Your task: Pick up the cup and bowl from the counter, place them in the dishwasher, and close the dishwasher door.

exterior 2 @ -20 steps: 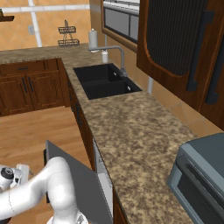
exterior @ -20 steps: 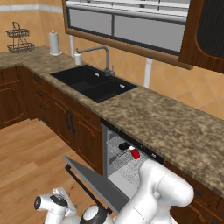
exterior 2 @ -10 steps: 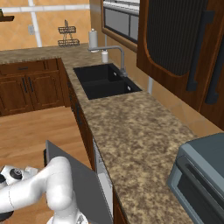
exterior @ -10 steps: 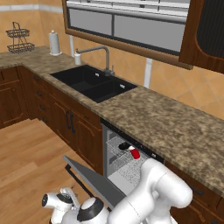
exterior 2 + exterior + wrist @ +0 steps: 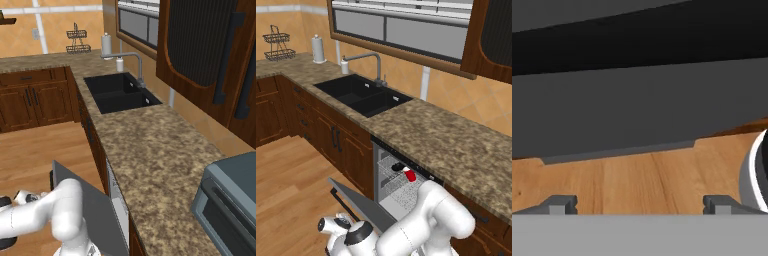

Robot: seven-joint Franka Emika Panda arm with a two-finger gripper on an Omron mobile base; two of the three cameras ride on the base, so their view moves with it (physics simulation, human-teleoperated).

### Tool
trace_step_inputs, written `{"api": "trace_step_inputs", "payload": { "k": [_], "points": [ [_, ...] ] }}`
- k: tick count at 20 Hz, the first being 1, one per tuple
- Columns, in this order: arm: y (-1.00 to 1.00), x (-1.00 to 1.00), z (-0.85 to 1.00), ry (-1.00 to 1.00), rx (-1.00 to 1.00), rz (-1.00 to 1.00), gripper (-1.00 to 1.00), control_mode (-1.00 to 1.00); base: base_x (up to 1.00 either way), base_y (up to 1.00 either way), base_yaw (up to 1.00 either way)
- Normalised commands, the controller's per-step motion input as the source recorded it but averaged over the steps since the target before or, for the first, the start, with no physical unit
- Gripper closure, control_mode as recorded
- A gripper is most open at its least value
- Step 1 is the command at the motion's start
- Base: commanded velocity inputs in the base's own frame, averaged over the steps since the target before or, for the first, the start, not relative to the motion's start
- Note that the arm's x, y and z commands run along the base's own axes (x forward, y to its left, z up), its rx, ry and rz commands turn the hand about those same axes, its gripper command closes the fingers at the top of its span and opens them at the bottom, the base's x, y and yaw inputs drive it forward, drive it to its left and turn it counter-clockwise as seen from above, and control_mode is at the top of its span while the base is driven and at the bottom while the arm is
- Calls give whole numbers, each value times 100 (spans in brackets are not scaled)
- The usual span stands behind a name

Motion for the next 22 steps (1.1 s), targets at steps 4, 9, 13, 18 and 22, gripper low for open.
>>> {"api": "trace_step_inputs", "payload": {
  "k": [4,9,13,18,22],
  "points": [
    [0,69,-89,1,-31,-8,-100,-100,0,0,0],
    [-7,32,-36,-14,-36,-12,-100,-100,0,0,0],
    [-30,0,9,-42,-37,-16,-100,-100,0,0,0],
    [-55,0,39,-40,-28,-17,-100,-100,0,0,0],
    [-88,12,48,-25,-15,-16,-100,-100,0,0,0]
  ]
}}
